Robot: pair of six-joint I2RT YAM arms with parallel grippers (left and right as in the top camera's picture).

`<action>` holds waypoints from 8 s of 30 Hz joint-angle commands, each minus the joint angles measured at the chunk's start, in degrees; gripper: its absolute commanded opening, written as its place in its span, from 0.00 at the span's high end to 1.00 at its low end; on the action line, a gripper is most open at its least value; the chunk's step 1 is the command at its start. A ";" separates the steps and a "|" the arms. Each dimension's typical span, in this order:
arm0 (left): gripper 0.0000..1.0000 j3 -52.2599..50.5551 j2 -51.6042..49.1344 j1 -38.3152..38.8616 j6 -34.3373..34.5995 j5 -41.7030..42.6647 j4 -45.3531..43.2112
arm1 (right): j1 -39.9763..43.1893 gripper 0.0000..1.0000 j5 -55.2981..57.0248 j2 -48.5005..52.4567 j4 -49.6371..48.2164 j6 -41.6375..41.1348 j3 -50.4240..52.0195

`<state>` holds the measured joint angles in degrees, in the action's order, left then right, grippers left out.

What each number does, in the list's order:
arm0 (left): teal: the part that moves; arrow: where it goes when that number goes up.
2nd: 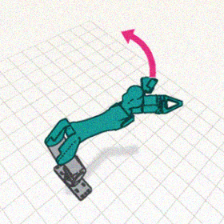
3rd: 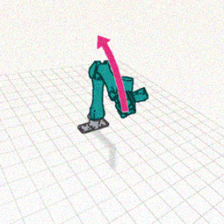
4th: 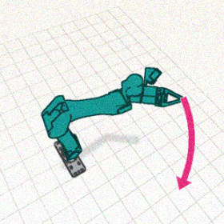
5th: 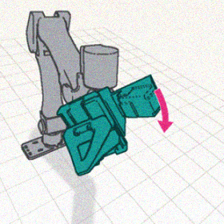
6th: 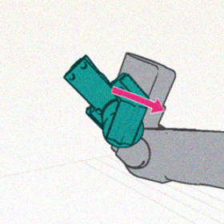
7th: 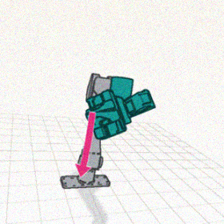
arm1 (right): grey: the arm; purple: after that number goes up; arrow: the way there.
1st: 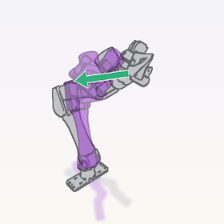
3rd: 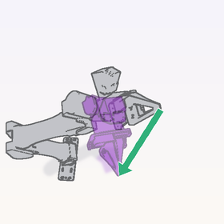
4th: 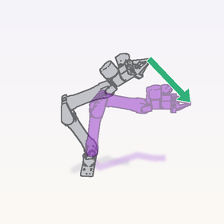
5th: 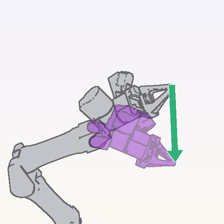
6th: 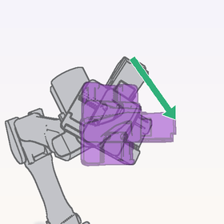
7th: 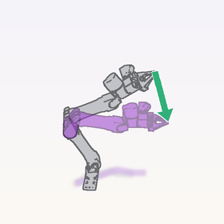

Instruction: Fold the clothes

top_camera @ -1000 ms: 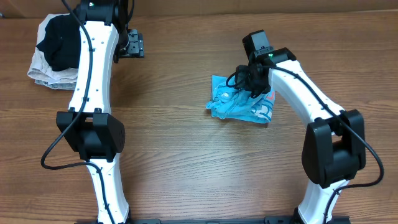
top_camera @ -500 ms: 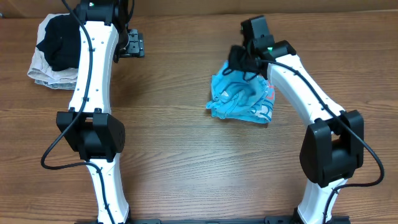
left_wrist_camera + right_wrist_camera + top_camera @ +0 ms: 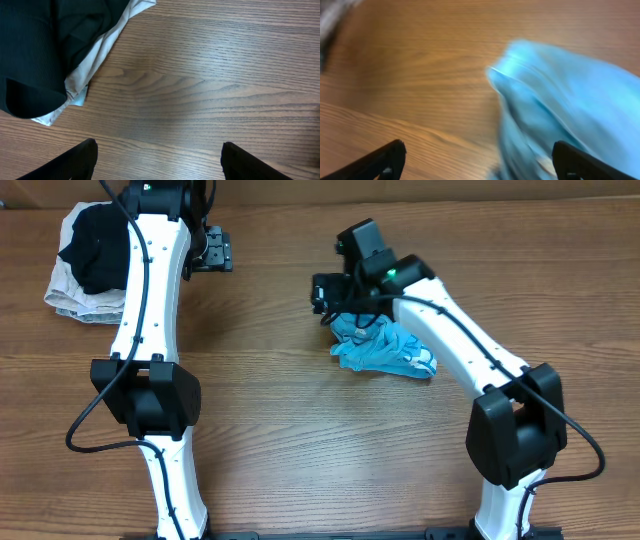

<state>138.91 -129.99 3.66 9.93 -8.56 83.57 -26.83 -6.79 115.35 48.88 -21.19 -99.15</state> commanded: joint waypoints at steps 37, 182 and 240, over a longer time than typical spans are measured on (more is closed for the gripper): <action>0.19 1.42 0.35 0.13 -1.14 1.81 -0.26 | 4.17 0.96 1.86 -2.54 17.40 -8.33 1.03; 0.00 -36.09 -1.36 22.60 13.46 22.12 -29.27 | 25.31 0.00 -10.82 -4.33 17.84 7.61 -0.28; 0.96 17.90 0.42 -15.56 27.08 39.47 -19.54 | 25.31 0.00 -9.35 -4.33 18.49 7.72 -0.28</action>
<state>154.65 -130.69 -7.46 30.20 32.12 64.99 -1.58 -16.45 112.66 67.51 -13.45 -98.37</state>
